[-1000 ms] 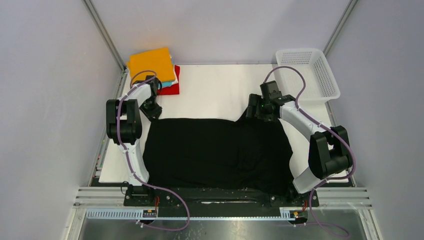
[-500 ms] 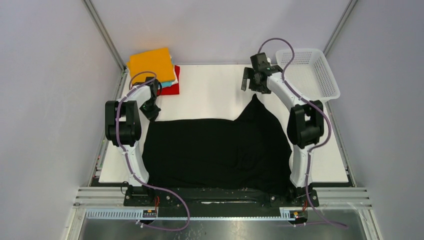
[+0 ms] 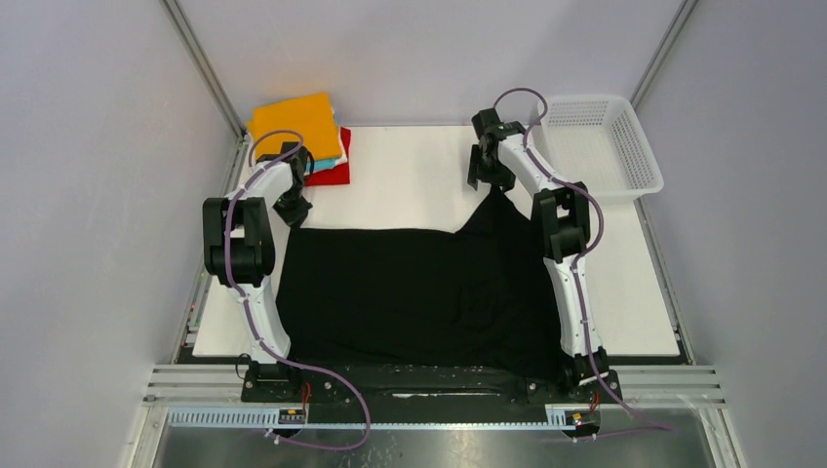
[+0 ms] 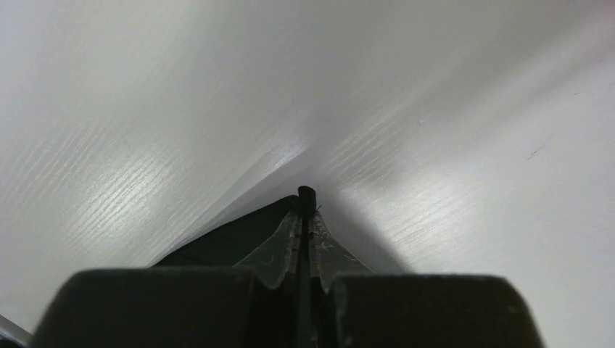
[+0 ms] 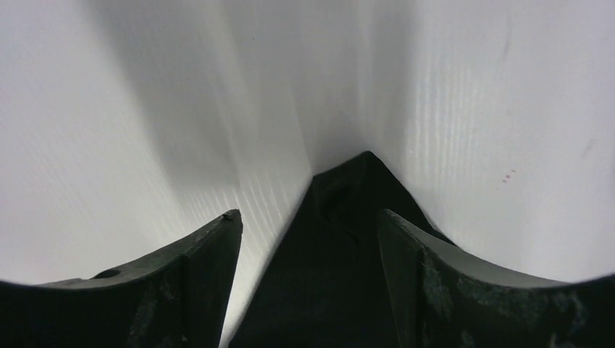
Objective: Fold and stack the t-shirts
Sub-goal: Grab the side of the flattened tshirt furthest away from the robot with both arms
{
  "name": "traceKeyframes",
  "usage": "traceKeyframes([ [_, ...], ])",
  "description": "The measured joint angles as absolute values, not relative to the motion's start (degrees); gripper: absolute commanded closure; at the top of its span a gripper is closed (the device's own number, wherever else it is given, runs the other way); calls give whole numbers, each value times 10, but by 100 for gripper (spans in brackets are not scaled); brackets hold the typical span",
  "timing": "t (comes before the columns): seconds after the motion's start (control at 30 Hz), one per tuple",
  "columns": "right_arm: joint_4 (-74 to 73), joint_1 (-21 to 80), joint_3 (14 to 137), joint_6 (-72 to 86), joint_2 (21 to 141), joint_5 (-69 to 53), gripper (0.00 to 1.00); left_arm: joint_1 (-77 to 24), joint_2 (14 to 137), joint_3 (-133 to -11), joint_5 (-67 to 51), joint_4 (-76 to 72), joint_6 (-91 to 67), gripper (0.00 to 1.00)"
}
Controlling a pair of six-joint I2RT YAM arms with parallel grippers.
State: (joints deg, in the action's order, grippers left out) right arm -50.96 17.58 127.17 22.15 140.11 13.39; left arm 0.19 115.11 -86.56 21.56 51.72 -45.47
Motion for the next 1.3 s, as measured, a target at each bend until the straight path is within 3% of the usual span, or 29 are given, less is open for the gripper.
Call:
traceKeyframes([
  [0.23,-537,175,1302,237,1440,113,63,2,1151,-867,217,518,-455,100],
  [0.53,-546,155,1303,256,1441,108,82,2,1151,-870,220,519,-455,100],
  [0.6,-546,146,1302,258,1441,101,99,3,1151,-870,221,519,-455,100],
  [1.03,-526,128,1319,249,1418,63,100,6,1157,-930,223,525,-455,100],
  [1.3,-412,126,980,255,1176,30,100,8,1124,-880,223,511,-454,100],
])
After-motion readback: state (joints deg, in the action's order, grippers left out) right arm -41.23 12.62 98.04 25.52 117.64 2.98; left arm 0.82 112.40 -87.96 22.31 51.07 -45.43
